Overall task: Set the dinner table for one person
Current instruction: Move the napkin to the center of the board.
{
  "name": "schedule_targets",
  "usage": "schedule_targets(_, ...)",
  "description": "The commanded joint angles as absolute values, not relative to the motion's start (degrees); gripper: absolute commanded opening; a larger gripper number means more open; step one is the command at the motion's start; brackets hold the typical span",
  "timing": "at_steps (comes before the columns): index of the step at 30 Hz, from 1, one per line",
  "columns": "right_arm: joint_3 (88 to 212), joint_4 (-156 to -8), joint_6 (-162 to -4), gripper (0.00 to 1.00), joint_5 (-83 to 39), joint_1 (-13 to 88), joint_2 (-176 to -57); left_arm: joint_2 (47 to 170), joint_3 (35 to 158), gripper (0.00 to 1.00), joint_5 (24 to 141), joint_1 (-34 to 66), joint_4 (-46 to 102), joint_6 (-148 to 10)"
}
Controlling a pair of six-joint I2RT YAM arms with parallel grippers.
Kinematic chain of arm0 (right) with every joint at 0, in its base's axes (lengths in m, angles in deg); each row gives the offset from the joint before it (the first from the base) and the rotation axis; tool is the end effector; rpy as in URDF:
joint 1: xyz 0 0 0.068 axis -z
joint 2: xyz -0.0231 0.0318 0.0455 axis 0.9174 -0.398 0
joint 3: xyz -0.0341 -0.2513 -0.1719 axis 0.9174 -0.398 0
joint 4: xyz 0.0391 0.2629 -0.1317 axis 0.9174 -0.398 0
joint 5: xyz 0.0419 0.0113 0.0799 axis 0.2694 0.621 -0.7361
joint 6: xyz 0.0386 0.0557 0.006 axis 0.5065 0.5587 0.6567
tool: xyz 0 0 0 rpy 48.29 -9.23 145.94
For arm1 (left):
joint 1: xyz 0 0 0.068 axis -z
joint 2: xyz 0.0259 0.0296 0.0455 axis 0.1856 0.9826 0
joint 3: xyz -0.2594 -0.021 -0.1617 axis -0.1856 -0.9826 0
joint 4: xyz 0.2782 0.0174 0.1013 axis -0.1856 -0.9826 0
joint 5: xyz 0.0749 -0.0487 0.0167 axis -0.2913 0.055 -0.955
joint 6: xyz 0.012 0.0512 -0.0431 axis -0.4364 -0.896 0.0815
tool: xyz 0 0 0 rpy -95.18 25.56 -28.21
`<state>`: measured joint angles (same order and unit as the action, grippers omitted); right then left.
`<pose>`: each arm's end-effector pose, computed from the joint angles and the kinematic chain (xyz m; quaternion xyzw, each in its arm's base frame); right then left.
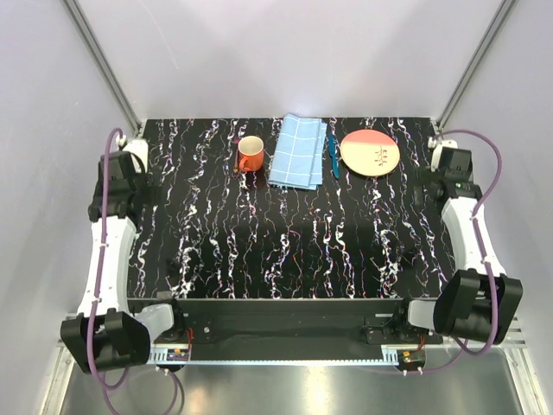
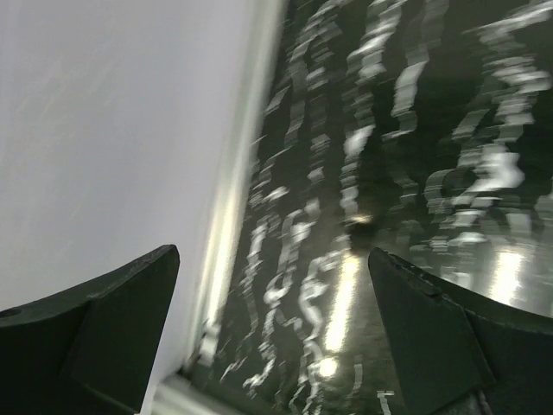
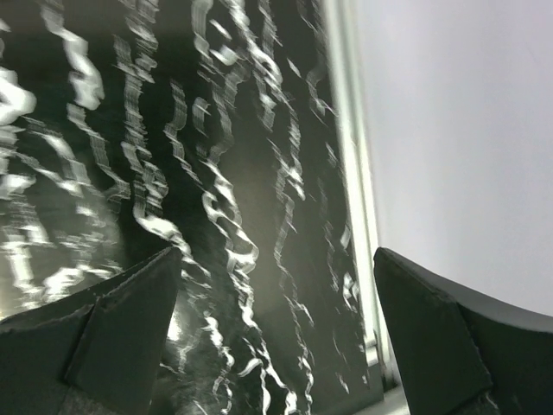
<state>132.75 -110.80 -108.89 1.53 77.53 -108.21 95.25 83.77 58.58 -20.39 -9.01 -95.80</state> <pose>0.3042 -0.0740 0.2985 -0.0119 0.9124 -0.2215 0.3441 0.2606 0.0592 0.3462 -0.0193 0.8914 0.2107 0.4008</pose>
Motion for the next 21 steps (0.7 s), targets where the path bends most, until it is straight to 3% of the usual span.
schedule_targets(1, 140.1, -114.1, -111.0, 1.00, -9.9, 77.6, -110.5, 98.5, 91.7, 0.99, 77.4, -19.7, -9.6, -96.6)
schedule_targets(6, 147.2, -116.8, -110.7, 1.00, -18.8, 77.6, -114.0, 106.5, 102.1, 0.99, 79.1, -18.7, -11.3, -94.8)
schedule_targets(21, 158.6, -117.4, -112.4, 1.00, -24.3, 77.5, -119.6, 115.3, 114.6, 0.99, 76.4, -6.1, -10.7, -99.2)
